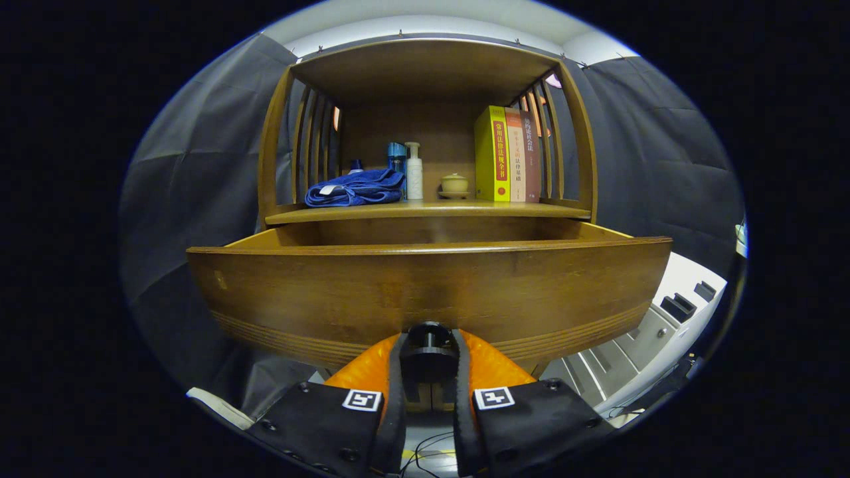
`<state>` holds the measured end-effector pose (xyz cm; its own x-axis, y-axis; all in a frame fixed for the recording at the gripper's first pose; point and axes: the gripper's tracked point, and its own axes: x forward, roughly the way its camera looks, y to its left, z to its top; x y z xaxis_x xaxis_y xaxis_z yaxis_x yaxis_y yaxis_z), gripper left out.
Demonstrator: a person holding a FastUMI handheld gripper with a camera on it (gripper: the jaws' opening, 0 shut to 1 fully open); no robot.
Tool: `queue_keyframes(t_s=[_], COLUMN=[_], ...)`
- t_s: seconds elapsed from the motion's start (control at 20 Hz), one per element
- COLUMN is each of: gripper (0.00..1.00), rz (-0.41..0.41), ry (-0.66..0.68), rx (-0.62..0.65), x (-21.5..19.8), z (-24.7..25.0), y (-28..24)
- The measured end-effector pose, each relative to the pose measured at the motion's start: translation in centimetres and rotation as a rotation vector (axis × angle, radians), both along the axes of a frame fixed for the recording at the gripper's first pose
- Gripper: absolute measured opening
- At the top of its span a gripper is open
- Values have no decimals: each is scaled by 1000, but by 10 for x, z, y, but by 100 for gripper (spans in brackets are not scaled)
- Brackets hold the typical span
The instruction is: Pull open the drawer, take out the items inside it, and place them on the countertop above the cabinet.
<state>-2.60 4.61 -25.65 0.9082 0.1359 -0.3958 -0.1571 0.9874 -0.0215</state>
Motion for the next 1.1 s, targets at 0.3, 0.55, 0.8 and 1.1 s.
queue_keyframes(t_s=[0.3, 0.55, 0.8, 1.1], gripper=[38, 50, 88, 99], rz=[7, 6, 51, 41], ry=[-13, -9, -3, -104], rx=[-17, -18, -11, 26], x=[0, -2, -7, -4], z=[-2, -3, -5, 46], y=[0, -1, 17, 13])
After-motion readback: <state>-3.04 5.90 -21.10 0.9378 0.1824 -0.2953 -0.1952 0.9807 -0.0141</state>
